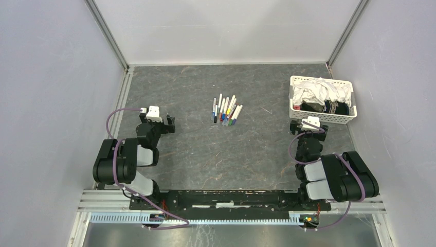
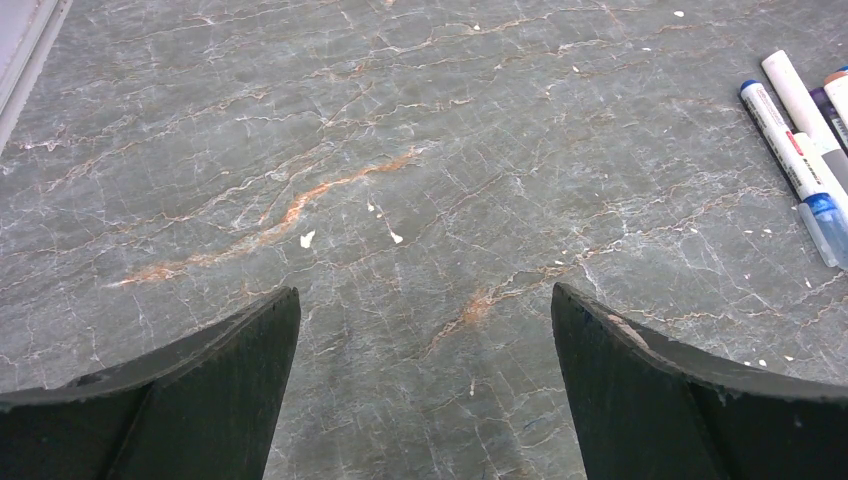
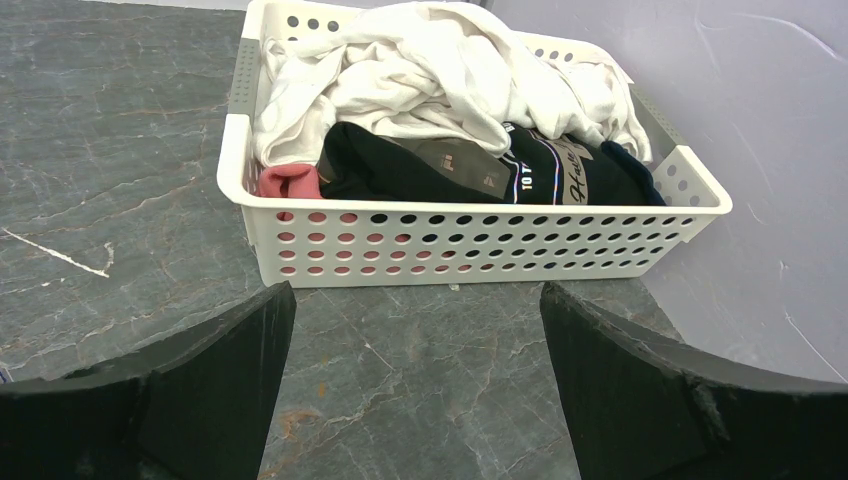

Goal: Open the pen caps
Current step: Pick up the pen from the center of the board.

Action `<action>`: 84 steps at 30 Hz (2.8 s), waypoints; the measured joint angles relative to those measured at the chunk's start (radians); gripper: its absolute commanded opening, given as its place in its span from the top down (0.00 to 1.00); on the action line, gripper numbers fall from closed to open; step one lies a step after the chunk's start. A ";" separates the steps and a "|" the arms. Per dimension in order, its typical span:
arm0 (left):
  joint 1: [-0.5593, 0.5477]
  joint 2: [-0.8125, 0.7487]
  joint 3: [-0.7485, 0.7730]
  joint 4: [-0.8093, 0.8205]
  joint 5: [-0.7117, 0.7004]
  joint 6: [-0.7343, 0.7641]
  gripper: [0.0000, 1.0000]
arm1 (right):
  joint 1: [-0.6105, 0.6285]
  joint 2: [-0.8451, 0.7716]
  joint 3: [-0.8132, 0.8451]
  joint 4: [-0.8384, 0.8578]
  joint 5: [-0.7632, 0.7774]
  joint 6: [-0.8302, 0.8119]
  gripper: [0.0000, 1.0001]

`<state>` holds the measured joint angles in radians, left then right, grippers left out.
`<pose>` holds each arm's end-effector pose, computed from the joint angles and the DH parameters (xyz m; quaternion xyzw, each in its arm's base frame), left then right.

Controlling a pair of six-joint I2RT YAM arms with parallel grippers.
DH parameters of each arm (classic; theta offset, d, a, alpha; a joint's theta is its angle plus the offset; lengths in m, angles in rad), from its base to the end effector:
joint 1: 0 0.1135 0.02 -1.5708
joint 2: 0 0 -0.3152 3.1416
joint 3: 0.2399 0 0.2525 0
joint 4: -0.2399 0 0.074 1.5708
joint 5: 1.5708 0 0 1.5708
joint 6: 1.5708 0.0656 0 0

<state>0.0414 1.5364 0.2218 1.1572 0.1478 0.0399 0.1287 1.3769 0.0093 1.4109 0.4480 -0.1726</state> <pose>0.2667 0.0014 0.1847 0.0474 0.7585 -0.0298 0.6493 0.2025 -0.0024 0.2004 0.0574 0.6908 -0.1691 0.7007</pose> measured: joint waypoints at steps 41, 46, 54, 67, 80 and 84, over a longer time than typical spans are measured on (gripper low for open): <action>0.099 -0.414 0.753 -1.684 0.117 0.076 0.03 | 0.423 0.177 0.878 -1.526 -0.086 0.690 0.31; 0.099 -0.418 0.752 -1.734 0.124 0.094 0.04 | 0.449 0.321 1.028 -1.549 -0.109 0.717 0.32; 0.099 -0.455 0.732 -1.757 0.144 0.107 0.04 | 0.482 0.481 1.185 -1.576 -0.131 0.787 0.41; 0.099 -0.473 0.724 -1.761 0.151 0.120 0.04 | 0.482 0.615 1.312 -1.654 -0.099 0.813 0.47; 0.099 -0.510 0.720 -1.784 0.176 0.134 0.04 | 0.479 0.670 1.390 -1.696 -0.064 0.812 0.55; 0.099 -0.510 0.720 -1.791 0.177 0.145 0.04 | 0.473 0.670 1.387 -1.699 -0.064 0.803 0.53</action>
<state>0.1402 1.0260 0.9421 -0.6342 0.3244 0.1844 0.6018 2.0472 1.3964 -0.2878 0.3843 0.6308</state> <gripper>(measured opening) 0.964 0.451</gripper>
